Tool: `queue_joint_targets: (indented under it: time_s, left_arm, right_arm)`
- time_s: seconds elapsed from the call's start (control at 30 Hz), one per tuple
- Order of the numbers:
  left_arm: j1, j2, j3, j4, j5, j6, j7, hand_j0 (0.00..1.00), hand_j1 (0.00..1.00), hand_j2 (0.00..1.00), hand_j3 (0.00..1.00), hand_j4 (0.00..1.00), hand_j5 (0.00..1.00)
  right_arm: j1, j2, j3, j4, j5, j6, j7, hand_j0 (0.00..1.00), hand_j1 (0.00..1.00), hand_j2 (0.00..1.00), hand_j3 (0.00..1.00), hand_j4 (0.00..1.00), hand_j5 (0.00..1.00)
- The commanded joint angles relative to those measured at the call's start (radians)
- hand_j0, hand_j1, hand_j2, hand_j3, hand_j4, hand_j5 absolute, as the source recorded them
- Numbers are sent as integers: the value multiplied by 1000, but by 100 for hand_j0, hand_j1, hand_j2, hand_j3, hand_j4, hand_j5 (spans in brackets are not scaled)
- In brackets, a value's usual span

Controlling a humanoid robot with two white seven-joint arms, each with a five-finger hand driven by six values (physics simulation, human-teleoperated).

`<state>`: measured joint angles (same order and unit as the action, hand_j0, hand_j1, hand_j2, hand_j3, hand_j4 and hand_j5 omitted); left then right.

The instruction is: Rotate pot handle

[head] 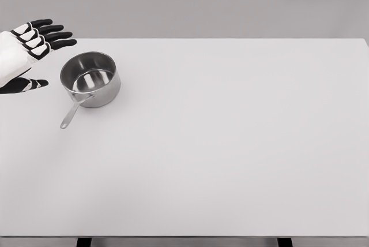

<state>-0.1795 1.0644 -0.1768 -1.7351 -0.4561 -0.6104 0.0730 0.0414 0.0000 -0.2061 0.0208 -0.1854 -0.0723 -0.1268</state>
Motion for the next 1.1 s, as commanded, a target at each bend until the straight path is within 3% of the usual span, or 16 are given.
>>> queue_joint_targets:
  time_s: [0.0, 0.3, 0.4, 0.47, 0.5, 0.73, 0.9, 1.07]
  left_arm:
    - [0, 2, 0, 0, 7, 0, 1, 100, 100, 100, 100, 100, 100]
    - [-26, -9, -13, -29, 7, 0, -1, 100, 100, 100, 100, 100, 100]
    - [-95, -75, -128, -52, 7, 0, 1, 100, 100, 100, 100, 100, 100]
    - [-210, -127, -257, -54, 7, 0, 2, 100, 100, 100, 100, 100, 100]
    - [-236, -129, -280, -54, 7, 0, 2, 100, 100, 100, 100, 100, 100]
    - [-244, -144, -286, -54, 8, 0, 1, 100, 100, 100, 100, 100, 100]
    - [-249, -172, -349, -54, 5, 0, -2, 100, 100, 100, 100, 100, 100]
    - [-238, -210, -394, -50, -82, 0, -2, 100, 100, 100, 100, 100, 100]
  right_arm:
    - [0, 0, 2, 1, 1, 2, -5, 100, 100, 100, 100, 100, 100]
    - [0, 0, -2, -1, 0, -1, 1, 100, 100, 100, 100, 100, 100]
    - [0, 0, -1, -1, 0, -1, 1, 100, 100, 100, 100, 100, 100]
    - [0, 0, -2, -1, 0, -1, 1, 100, 100, 100, 100, 100, 100]
    - [0, 0, -1, -2, 0, -1, 1, 100, 100, 100, 100, 100, 100]
    - [0, 0, -2, -2, 0, -1, 1, 100, 100, 100, 100, 100, 100]
    - [-9, 0, -7, -1, -2, 0, 3, 100, 100, 100, 100, 100, 100]
    - [-5, 0, -3, -2, -2, -1, 3, 100, 100, 100, 100, 100, 100]
